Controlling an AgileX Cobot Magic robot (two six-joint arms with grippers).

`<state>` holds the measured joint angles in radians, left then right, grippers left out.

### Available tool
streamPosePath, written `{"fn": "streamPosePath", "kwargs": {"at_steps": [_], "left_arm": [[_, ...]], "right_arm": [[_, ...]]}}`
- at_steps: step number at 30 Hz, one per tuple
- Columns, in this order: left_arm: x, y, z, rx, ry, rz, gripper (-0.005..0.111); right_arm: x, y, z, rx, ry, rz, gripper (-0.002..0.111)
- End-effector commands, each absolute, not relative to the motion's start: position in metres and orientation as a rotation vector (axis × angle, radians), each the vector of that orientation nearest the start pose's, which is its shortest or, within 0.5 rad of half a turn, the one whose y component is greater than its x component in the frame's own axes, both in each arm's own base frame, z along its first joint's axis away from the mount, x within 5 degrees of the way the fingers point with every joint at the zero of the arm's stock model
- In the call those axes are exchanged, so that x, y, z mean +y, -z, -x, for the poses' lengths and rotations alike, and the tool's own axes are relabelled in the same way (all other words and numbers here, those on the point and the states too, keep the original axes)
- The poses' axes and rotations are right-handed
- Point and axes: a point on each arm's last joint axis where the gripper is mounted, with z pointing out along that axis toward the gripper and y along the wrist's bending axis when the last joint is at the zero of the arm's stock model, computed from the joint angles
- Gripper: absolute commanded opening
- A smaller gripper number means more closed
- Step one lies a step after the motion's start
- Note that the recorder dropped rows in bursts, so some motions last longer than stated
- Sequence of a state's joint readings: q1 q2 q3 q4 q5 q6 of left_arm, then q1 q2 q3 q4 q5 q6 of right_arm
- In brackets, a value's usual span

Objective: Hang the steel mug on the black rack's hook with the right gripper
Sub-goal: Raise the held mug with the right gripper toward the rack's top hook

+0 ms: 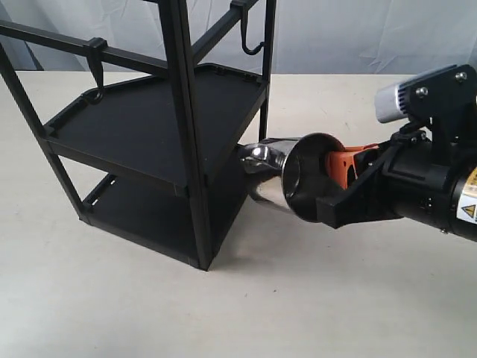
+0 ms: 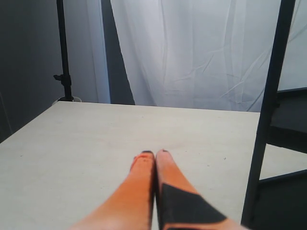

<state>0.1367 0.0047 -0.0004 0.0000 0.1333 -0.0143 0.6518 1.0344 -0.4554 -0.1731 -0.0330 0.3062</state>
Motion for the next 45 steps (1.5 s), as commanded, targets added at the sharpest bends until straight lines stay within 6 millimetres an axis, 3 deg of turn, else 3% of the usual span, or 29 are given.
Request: {"fn": "streamPosePath", "kwargs": {"at_steps": [1,8,11,16,23,31,36,40,45], "left_arm": [[0.007,-0.202,-0.056,1.607,-0.08,0.121,0.002],[0.007,-0.202,-0.056,1.607,-0.08,0.121,0.002],[0.007,-0.202,-0.056,1.607,-0.08,0.121,0.002],[0.007,-0.202,-0.056,1.607,-0.08,0.121,0.002],[0.007,-0.202,-0.056,1.607,-0.08,0.121,0.002],[0.007,-0.202,-0.056,1.607,-0.08,0.121,0.002],[0.007,-0.202,-0.056,1.607,-0.08,0.121,0.002],[0.007,-0.202,-0.056,1.607,-0.08,0.121,0.002],[0.007,-0.202,-0.056,1.607,-0.08,0.121,0.002]], "right_arm": [[0.113,-0.248,-0.165,1.887,-0.475,0.503,-0.001],[0.082,-0.267,-0.185,1.659,-0.273,0.236,-0.001],[0.079,-0.275,-0.188,1.546,-0.159,0.223,-0.001],[0.094,-0.276,-0.192,1.425,-0.128,0.248,-0.001],[0.114,-0.249,-0.202,1.392,-0.007,0.123,-0.001],[0.157,-0.227,-0.215,1.428,-0.096,0.173,-0.001],[0.153,-0.222,-0.22,1.476,-0.077,0.067,-0.001],[0.163,-0.226,-0.218,1.422,-0.124,0.176,-0.001],[0.164,-0.222,-0.219,1.432,-0.118,0.186,-0.001]]}}
